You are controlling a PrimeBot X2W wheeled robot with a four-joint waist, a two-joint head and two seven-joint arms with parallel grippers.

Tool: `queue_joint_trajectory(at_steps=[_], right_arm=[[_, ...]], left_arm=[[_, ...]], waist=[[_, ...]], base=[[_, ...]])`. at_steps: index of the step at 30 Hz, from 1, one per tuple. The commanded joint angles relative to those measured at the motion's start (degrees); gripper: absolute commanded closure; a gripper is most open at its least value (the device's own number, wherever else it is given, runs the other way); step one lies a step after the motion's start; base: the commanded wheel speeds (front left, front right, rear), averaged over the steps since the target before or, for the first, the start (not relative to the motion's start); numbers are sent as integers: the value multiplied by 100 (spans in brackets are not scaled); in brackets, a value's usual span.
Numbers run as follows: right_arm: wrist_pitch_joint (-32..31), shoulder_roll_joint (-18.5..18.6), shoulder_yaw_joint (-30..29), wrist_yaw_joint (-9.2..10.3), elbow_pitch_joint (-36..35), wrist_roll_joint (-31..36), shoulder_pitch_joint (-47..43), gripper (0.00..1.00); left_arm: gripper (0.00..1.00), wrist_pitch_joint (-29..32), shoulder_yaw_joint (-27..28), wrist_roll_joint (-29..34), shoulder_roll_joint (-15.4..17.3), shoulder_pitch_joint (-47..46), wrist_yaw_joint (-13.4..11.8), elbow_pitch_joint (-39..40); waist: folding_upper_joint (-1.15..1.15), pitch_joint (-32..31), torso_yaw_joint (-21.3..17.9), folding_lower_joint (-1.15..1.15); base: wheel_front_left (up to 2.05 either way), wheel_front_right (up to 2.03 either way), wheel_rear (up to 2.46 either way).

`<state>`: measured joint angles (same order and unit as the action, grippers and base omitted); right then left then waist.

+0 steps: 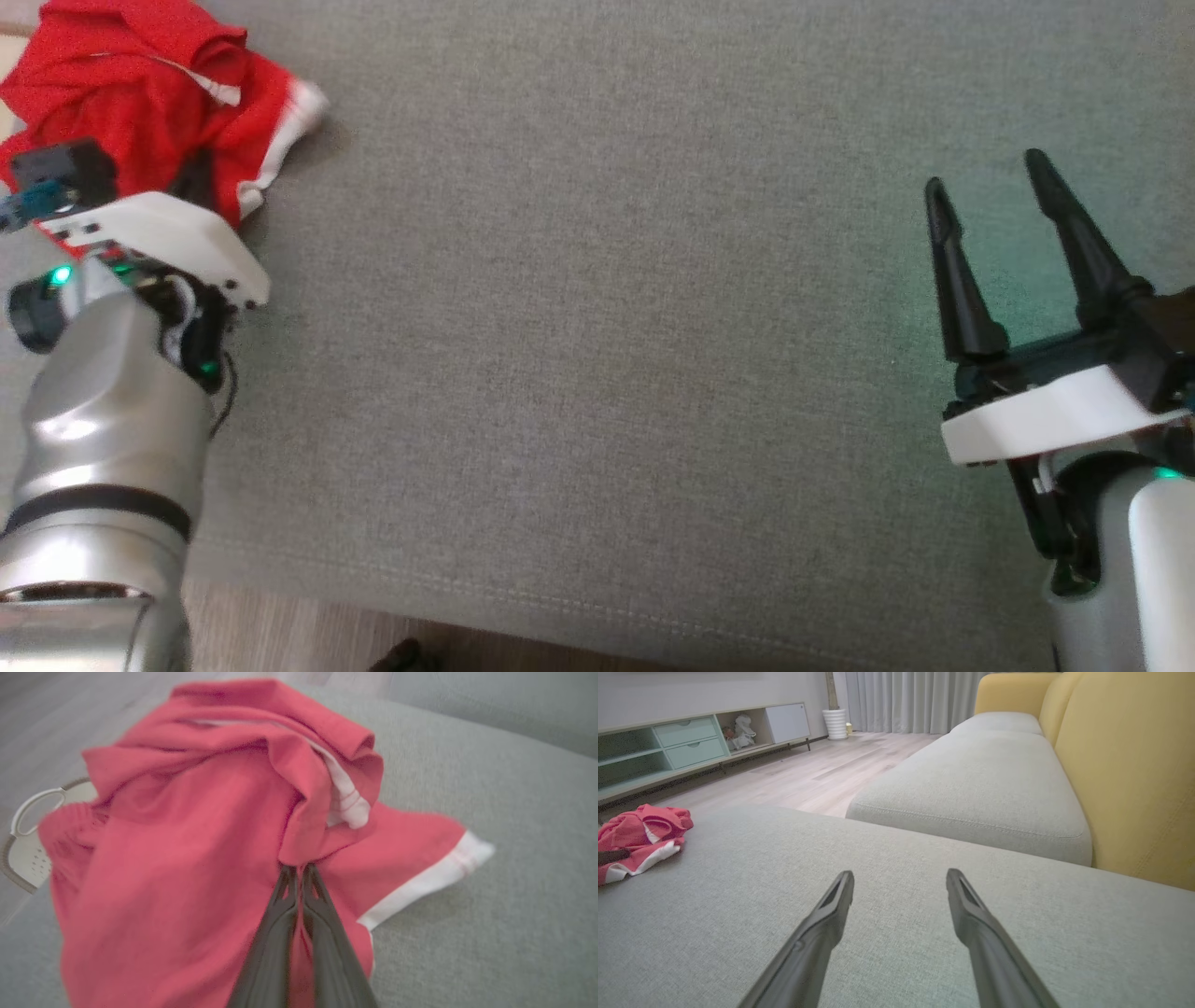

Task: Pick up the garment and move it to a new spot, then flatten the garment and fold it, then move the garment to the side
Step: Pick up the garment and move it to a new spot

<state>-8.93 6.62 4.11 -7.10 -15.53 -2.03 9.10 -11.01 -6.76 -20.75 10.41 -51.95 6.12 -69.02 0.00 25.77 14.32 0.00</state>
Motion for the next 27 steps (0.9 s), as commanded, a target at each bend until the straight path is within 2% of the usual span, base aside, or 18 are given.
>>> queue_joint_trajectory(at_steps=[1, 5, 11, 14, 20, 27], right_arm=[[103, -43, 75, -39, -149, -39, 128, 0], [238, -89, -75, -39, -70, -62, 100, 0], [453, -218, -254, -39, 133, -129, -43, 0], [555, -258, -278, -39, 241, -174, -109, 0], [739, -332, -340, -39, 421, -297, -401, 0], [794, -370, -305, -39, 440, -515, -918, 0]], left_arm=[[100, -222, 156, 11, 457, -182, -10, 147], [100, -380, 210, 65, 596, -213, -94, 482], [100, -396, 810, 162, 838, 416, -177, 2569], [100, -397, 910, 339, 887, 921, -167, 3306], [100, -330, 841, 490, 833, 2075, -266, 4509], [100, 280, 729, 482, 536, 3798, -655, 6841]], waist=[[0, -133, 4, 0], [0, -379, 28, 0], [0, -946, -70, 0], [0, -1254, -175, 0], [0, -1829, -478, 0], [0, -2254, -1000, 0]], base=[[0, 0, 0], [0, 0, 0], [0, 0, 0], [0, 0, 0], [0, 0, 0], [0, 0, 0]])
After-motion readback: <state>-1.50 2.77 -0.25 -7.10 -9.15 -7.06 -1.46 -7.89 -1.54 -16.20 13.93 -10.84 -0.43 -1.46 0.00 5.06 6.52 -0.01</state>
